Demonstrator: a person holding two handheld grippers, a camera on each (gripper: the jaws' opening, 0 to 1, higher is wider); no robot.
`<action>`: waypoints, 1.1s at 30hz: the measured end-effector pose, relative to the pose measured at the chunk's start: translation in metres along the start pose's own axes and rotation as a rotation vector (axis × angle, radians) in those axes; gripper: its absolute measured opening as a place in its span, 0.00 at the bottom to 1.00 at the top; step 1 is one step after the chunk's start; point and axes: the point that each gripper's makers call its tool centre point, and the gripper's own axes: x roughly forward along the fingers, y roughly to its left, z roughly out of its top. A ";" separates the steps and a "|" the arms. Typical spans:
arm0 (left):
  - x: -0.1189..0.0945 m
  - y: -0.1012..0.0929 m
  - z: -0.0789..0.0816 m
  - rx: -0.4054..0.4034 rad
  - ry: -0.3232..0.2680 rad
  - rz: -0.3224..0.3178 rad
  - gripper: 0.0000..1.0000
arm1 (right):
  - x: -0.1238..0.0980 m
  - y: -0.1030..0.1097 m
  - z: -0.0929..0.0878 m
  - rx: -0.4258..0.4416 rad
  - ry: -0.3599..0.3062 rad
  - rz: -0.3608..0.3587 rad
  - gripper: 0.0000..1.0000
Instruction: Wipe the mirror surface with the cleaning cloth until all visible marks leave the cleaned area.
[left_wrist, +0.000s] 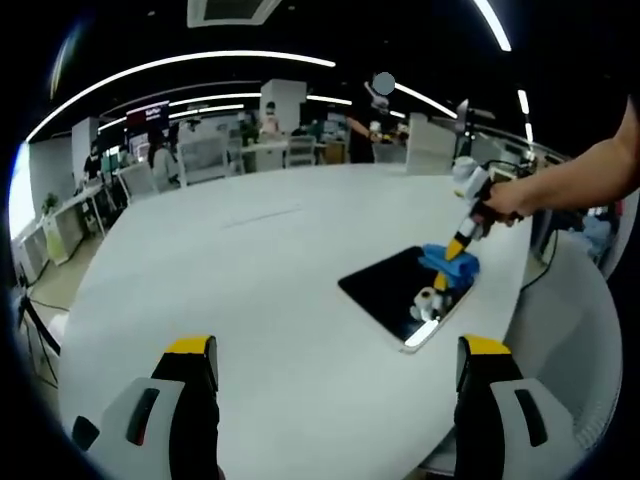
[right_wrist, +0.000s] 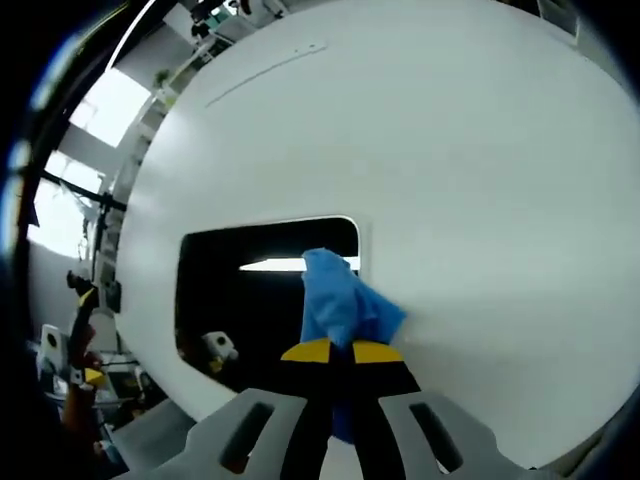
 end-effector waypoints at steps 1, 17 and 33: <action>0.000 0.000 0.001 0.000 -0.002 -0.001 0.99 | 0.000 0.000 0.000 -0.002 -0.001 0.001 0.00; -0.005 0.008 -0.001 0.003 0.005 -0.001 0.99 | -0.004 -0.002 -0.004 -0.011 0.006 -0.042 0.00; -0.012 0.012 0.000 0.003 -0.002 -0.003 0.99 | -0.005 -0.002 -0.007 0.000 -0.013 -0.046 0.00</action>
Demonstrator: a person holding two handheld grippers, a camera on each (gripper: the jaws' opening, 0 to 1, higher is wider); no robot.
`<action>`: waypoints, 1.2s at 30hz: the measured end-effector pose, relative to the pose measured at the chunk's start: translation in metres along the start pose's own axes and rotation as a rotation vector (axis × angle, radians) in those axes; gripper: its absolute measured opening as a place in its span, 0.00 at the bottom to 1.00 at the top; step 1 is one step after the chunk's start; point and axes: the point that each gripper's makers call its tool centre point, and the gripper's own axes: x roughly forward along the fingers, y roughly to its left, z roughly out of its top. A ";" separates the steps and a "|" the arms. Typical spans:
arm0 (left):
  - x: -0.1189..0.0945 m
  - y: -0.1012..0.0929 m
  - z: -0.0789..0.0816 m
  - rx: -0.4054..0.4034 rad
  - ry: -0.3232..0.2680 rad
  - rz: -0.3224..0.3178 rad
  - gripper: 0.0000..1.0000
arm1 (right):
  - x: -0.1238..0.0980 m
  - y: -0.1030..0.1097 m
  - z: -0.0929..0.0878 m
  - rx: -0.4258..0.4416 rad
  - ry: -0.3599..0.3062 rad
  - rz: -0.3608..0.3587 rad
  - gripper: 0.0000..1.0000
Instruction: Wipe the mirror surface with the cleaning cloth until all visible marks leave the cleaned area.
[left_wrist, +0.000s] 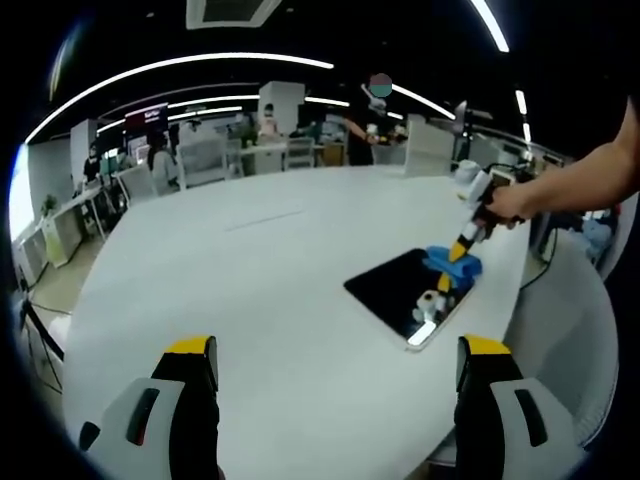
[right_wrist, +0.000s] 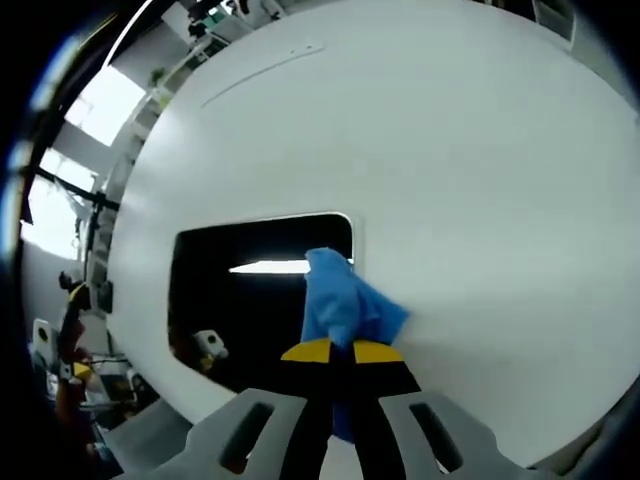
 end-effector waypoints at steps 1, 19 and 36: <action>-0.001 0.001 -0.002 0.000 0.004 -0.001 0.99 | 0.000 0.000 0.000 0.000 0.000 0.000 0.00; 0.000 0.004 0.003 0.021 0.003 -0.020 0.99 | -0.004 0.003 -0.019 0.016 -0.003 0.003 0.00; -0.004 0.009 0.001 0.018 0.002 -0.022 0.99 | -0.006 0.004 -0.028 0.028 -0.006 0.010 0.00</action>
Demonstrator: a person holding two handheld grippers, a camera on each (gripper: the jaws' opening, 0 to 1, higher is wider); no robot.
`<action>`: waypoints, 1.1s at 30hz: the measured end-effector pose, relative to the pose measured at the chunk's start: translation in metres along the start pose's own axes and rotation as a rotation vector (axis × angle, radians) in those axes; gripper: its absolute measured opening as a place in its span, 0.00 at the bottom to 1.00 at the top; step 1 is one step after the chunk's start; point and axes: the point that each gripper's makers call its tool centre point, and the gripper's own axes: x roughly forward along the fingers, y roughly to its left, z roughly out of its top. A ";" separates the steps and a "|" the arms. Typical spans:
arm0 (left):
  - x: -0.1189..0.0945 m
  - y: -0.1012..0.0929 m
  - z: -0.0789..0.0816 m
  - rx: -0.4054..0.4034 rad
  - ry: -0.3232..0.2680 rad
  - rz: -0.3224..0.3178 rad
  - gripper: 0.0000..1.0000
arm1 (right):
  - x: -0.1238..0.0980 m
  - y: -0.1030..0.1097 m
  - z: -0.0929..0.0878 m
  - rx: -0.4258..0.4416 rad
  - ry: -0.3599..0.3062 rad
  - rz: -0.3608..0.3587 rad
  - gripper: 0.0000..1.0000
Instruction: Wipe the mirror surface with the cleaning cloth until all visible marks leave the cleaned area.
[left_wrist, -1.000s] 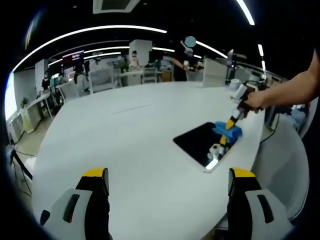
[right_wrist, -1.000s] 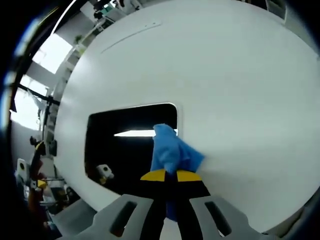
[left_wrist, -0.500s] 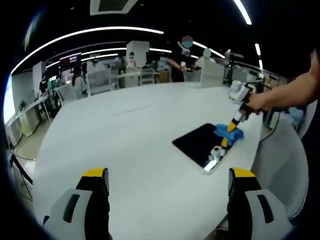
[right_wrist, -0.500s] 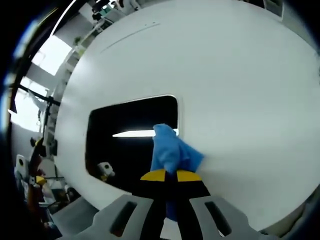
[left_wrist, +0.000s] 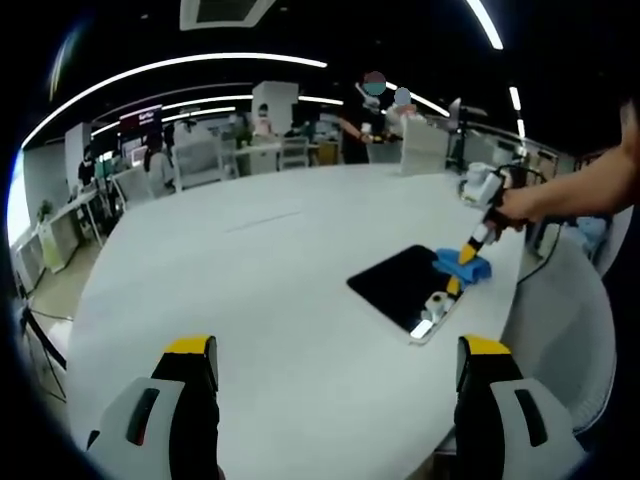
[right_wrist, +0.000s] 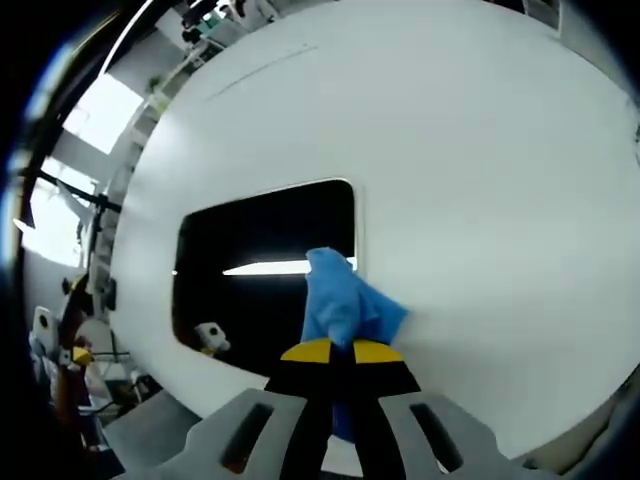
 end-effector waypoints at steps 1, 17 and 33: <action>0.000 0.000 0.000 -0.001 0.000 0.001 0.99 | 0.000 0.000 -0.001 0.002 0.006 0.001 0.00; -0.003 0.002 -0.002 -0.015 -0.006 0.013 0.99 | 0.000 -0.001 -0.004 0.015 0.009 0.008 0.00; -0.005 -0.004 -0.001 -0.013 -0.002 0.008 0.99 | -0.002 0.000 -0.004 0.021 -0.019 0.020 0.00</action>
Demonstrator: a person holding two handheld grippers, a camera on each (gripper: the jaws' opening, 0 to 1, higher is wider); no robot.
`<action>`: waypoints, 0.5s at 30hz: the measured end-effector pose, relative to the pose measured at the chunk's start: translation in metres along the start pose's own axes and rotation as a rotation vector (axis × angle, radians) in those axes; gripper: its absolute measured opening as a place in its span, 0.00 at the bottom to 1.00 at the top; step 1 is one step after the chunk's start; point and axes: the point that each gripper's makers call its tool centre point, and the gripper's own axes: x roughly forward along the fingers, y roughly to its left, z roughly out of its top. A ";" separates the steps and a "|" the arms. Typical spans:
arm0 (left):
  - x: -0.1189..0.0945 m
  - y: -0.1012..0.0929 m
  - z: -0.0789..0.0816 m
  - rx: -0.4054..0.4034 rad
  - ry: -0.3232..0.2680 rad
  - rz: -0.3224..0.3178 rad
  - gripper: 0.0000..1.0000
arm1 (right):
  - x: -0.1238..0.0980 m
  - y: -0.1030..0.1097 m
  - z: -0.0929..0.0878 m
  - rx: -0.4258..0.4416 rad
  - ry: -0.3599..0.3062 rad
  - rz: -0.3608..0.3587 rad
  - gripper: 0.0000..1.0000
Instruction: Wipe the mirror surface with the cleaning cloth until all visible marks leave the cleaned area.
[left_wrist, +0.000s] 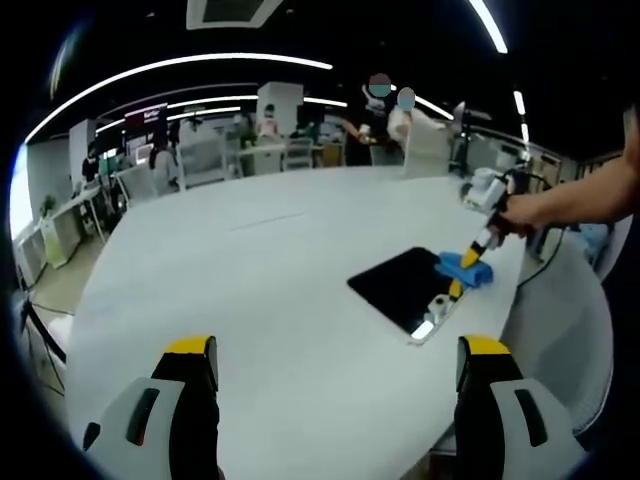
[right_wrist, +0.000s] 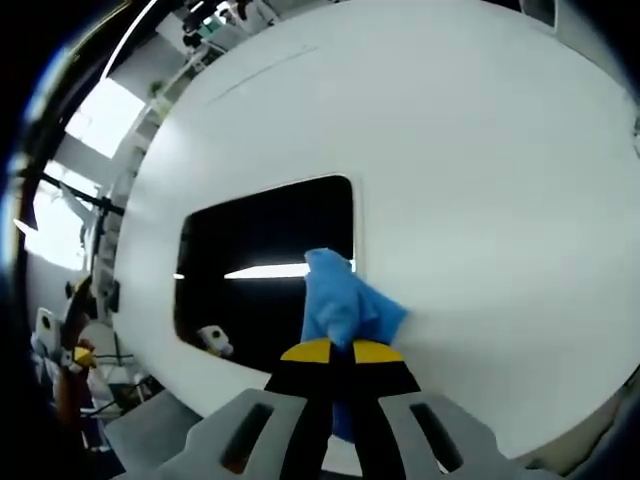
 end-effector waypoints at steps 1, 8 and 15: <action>0.000 0.000 0.000 0.000 0.000 0.000 0.99 | 0.000 0.000 0.000 0.005 0.000 0.001 0.00; 0.000 0.002 -0.002 0.000 0.011 0.005 0.99 | 0.001 0.000 0.001 0.013 -0.015 -0.001 0.00; -0.001 0.002 0.003 0.008 0.003 0.002 0.99 | 0.001 0.001 0.001 0.015 -0.018 -0.014 0.00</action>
